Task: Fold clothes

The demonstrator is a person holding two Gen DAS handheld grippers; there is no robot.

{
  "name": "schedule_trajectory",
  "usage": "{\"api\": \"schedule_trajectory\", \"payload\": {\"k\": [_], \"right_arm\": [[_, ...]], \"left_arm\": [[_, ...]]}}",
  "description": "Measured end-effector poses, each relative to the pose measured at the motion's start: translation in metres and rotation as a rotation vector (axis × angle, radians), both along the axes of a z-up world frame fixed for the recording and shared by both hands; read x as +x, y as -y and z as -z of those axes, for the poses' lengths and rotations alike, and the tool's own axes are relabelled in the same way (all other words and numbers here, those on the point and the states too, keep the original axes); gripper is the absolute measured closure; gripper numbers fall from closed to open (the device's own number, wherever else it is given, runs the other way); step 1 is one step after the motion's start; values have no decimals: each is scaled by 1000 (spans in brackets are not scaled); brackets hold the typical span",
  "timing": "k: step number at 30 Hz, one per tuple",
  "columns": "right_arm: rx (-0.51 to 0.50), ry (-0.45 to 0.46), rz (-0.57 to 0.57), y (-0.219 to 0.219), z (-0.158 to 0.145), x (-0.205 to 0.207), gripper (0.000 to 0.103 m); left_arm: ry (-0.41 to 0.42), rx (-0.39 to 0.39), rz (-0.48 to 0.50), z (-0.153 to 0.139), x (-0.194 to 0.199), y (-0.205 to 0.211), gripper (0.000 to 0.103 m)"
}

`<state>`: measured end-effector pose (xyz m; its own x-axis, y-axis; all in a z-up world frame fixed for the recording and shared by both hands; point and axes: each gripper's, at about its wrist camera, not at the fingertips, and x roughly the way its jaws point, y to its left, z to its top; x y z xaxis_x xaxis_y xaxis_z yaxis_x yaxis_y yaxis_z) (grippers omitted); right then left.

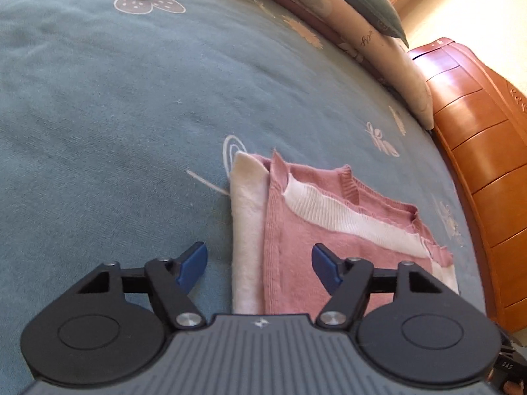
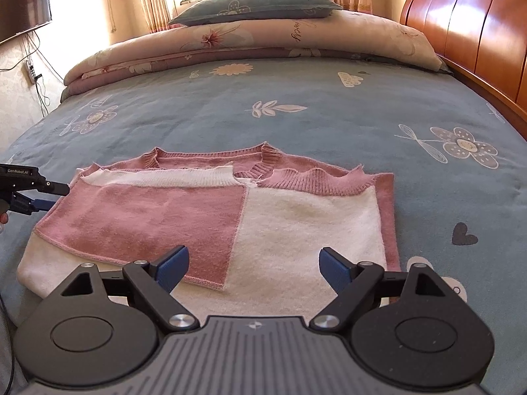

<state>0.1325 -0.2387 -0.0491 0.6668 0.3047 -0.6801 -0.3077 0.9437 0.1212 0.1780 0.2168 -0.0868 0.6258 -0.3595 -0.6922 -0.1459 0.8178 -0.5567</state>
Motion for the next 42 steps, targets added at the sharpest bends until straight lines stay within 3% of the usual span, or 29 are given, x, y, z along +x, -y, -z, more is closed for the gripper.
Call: {"api": "schedule_trajectory", "payload": {"k": [11,16,24,28,34,36,40,42], "right_arm": [[-13,-22,-61,-22,13,17,14],[-13,-18,-71,-29,13,22,14],[-9,1,-132,-39,7,20,14],[5,35,-213,-52,-4,14,14],[-54,150,-414,-99,-27,-2,14],[-84,181,-489,-116,-30,-11,14],[-194,218,-640,-157,-19,-30,14],[-255,235,-706,-179,-8,-42,14]], "left_arm": [[100,-184,44,22,38,-21,34],[100,-201,94,23,50,-20,33],[101,-322,195,35,6,-29,31],[131,-315,246,35,9,-23,25],[128,-297,283,33,42,-15,26],[122,-279,294,32,43,-15,32],[84,-216,239,38,40,-22,83],[77,-218,231,40,40,-24,82]]}}
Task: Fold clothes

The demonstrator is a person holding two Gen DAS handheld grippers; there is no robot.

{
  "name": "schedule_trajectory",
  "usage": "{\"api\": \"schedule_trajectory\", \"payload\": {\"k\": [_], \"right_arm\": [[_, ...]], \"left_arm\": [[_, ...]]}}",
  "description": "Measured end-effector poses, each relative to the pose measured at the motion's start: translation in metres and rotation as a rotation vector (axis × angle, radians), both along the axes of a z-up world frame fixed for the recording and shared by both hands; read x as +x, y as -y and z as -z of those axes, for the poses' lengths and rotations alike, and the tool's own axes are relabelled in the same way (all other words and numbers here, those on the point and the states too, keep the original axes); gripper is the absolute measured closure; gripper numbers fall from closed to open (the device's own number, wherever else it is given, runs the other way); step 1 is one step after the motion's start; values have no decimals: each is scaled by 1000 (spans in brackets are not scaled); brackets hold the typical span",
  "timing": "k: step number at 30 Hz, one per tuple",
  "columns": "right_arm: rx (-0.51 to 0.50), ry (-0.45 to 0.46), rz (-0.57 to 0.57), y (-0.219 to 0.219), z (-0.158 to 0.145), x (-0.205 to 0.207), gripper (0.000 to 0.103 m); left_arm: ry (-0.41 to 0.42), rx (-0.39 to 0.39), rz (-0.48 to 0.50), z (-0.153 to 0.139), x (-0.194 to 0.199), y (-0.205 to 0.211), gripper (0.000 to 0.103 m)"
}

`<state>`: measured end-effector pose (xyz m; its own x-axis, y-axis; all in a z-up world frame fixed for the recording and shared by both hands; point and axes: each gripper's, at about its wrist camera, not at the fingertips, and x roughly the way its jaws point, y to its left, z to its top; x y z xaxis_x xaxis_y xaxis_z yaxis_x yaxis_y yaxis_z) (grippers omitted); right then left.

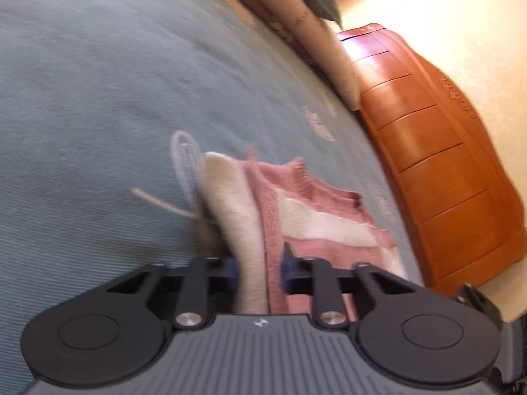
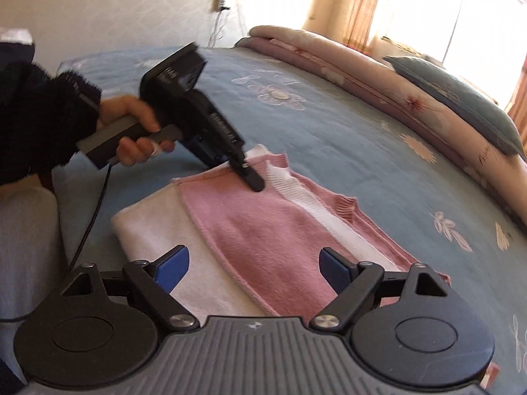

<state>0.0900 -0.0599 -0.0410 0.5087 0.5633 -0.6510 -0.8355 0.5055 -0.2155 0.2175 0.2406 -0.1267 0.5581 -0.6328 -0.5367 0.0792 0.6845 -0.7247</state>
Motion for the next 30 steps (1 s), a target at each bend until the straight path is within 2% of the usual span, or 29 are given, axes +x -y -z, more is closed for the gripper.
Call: {"api": "schedule_trajectory", "payload": {"k": [4,8,12,16,22,27,30], "right_arm": [[-75,33,-88,-33,17,-22,14],[-106,86,-105,-49,24,-43,14],[-146,164,-110,-59,31,-62,14],[-202,265,-90,-72,46,-76,14],[-279,410,-69,-95,73,-93,14],[-324,526,-1,-112,88,-100,14],[-336,545,52,-113,91,-93,14]], "left_arm": [[-67,84,-21,-15,7,12,84],[-137,153,-33,-30,14,21,84],[-127,129,-34,-45,14,22,84],[-108,137,-27,-57,11,28,84],[-127,123,-43,-61,13,30,84],[-128,116,-45,-65,16,33,84],[-127,112,-46,-68,17,36,84]]}}
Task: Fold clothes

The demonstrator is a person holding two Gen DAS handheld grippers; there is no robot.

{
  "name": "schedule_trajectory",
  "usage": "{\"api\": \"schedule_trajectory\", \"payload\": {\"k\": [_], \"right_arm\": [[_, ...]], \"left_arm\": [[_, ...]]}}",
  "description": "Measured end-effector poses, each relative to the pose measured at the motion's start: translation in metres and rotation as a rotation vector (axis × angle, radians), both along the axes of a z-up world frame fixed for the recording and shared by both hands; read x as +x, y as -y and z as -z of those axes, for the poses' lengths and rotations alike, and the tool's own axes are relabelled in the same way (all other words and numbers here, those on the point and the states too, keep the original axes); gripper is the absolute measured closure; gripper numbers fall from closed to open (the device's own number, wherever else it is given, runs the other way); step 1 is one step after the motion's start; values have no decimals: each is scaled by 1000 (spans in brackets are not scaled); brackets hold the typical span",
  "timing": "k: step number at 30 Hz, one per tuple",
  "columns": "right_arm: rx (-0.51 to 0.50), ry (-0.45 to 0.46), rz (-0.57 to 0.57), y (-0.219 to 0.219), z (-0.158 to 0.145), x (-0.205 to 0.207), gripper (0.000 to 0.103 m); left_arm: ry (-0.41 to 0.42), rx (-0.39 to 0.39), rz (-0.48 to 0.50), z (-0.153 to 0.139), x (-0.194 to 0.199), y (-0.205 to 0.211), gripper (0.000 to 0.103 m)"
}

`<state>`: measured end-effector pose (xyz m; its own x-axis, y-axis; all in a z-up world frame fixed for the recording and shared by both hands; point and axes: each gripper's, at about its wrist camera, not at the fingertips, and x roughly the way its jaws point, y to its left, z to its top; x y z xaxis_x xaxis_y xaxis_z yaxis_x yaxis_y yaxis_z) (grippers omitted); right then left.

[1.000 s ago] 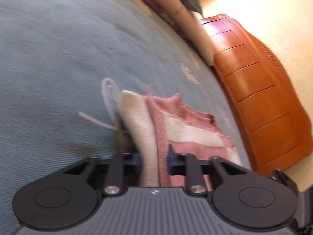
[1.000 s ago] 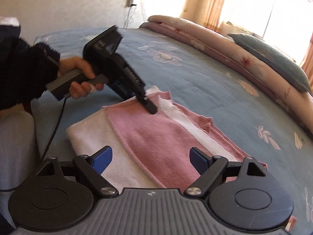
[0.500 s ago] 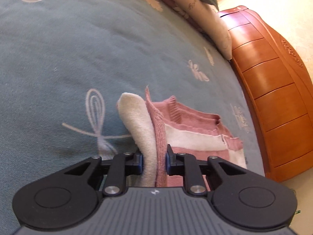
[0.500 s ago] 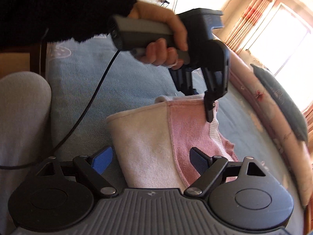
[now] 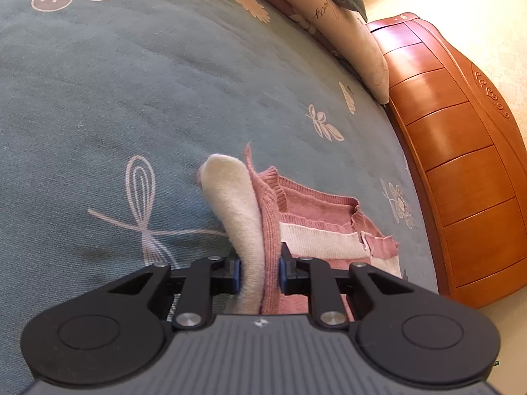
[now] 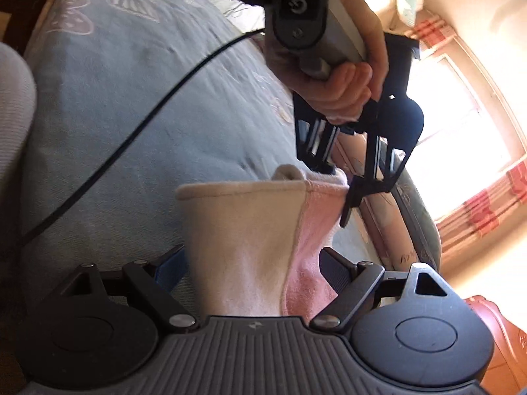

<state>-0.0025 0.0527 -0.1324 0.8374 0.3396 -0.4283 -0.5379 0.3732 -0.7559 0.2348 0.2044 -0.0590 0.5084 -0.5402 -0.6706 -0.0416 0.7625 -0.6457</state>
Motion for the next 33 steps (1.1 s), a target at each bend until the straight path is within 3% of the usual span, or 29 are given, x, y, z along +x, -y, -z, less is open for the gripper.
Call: {"api": "schedule_trajectory", "payload": {"k": [4,6,7,9,10,12,15,21,33], "right_arm": [[-41,75,57,1,4,1,19],[-47,74,70,4,5,0,40],[-50,74,76,5,5,0,45],[-40,66,71,8,3,-2,75],[-36,64,66,10,1,-4,78],[-29,59,56,14,-2,-7,80],[74,-75,76,25,-20,5,89],[294,-317,130,53,-56,30,92],[472,-308,170,82,-90,29,93]], "left_arm": [[-6,-8,-9,0,3,0,84],[-13,-16,-19,1,4,0,84],[-16,-20,-23,2,4,-1,84],[-24,-23,-32,4,5,-2,84],[-29,-23,-37,5,6,-2,84],[-38,-21,-45,7,7,-4,84],[-45,-8,-49,7,6,-3,84],[-32,14,-61,-2,3,2,84],[23,93,-37,-55,10,43,84]]}}
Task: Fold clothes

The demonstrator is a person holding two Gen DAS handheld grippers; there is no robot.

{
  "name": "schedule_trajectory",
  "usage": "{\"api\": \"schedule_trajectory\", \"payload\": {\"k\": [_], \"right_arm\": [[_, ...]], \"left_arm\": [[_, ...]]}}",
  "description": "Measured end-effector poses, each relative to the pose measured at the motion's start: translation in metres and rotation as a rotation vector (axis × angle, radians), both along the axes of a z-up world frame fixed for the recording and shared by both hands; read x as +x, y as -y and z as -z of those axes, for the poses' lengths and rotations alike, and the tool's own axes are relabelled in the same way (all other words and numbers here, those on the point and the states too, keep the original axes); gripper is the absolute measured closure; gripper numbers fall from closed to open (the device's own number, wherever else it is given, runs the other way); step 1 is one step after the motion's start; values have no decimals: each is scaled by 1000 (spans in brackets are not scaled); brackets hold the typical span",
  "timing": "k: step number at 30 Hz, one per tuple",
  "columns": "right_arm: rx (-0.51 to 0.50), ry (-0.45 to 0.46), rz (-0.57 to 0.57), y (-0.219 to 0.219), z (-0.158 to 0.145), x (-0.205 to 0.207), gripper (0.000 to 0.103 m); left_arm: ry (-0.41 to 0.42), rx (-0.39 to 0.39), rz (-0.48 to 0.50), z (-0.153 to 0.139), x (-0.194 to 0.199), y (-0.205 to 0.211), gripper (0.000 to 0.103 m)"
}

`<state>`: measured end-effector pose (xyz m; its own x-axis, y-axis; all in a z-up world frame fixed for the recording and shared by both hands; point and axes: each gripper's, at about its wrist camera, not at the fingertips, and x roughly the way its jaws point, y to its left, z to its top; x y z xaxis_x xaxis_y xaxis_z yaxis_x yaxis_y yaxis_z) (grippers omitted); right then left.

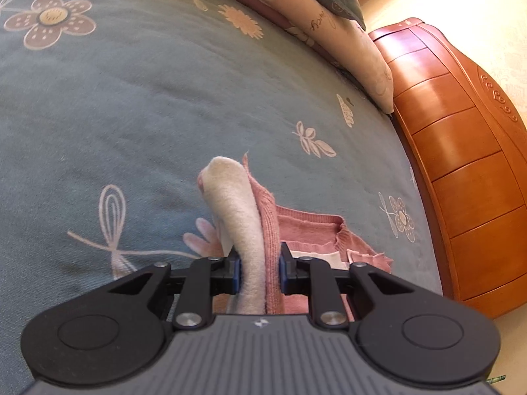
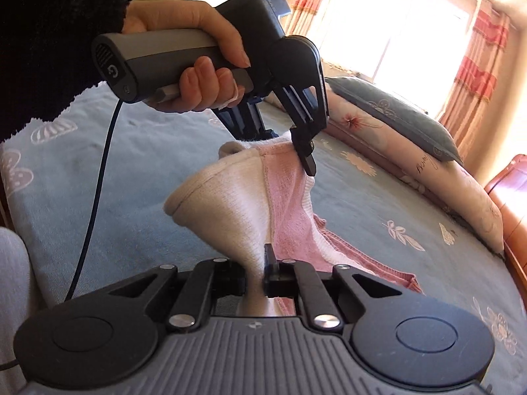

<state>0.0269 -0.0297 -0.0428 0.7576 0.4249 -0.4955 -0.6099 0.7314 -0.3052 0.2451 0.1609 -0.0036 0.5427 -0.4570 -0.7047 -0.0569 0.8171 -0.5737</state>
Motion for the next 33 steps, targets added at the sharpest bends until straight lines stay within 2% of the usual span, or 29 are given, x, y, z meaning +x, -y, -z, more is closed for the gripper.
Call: {"api": "schedule_trajectory", "payload": {"k": [10,17,25,33], "right_arm": [[184,-27,103,67,-24,13,93],[298,-58,195,123,-25,30,93],[451,-145,301,184,-17,35,93],[565,-242,399,227,4,45,93]], "left_arm": [[52,93,80,-50,12,81,84],[62,144,159,-64,28,161,84],[33,213,286,-48,43,257,84],[-35,295,384,-3,61,333,84]]}}
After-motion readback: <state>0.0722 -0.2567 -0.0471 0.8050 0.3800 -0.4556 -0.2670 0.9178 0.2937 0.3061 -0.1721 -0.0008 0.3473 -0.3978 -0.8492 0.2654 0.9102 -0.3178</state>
